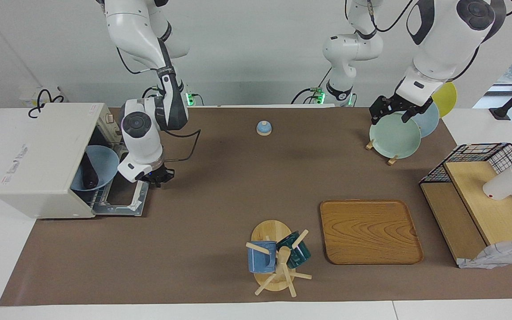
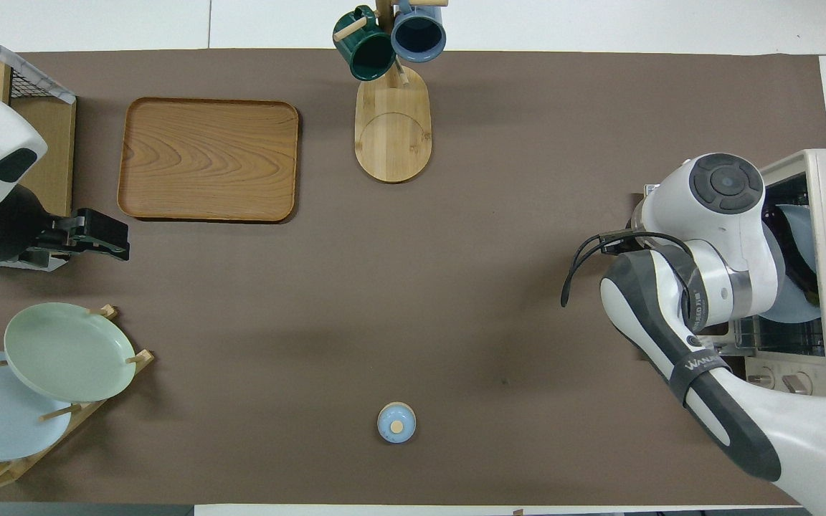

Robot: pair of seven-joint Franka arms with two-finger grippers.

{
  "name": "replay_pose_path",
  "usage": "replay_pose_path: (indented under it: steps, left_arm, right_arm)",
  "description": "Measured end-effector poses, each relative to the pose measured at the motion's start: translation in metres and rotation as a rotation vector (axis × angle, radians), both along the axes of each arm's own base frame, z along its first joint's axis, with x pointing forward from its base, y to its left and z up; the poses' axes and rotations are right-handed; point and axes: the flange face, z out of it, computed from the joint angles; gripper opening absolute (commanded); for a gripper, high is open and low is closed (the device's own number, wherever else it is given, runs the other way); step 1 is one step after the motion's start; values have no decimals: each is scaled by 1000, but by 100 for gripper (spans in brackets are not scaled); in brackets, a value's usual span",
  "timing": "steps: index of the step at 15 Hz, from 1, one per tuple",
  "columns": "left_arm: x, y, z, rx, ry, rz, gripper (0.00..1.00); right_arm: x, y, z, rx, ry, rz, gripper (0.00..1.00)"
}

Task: Put eggplant into oven
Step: 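Release the plate inside the oven and withdraw the right gripper, then push the oven door shut with the right gripper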

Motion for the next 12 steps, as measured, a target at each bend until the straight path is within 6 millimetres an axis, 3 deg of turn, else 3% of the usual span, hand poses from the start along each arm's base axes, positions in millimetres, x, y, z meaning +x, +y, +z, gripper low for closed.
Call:
replay_pose_path:
  steps: [4,8,12]
  left_arm:
    - [0,0,0,0,0,0,100]
    - [0,0,0,0,0,0,100]
    - [0,0,0,0,0,0,100]
  right_arm:
    - [-4,-1,-17,-42,30,39,0]
    - [-5,12,-19,-121,26,134,0]
    - [-7,8,-20,-183,53,174,0]
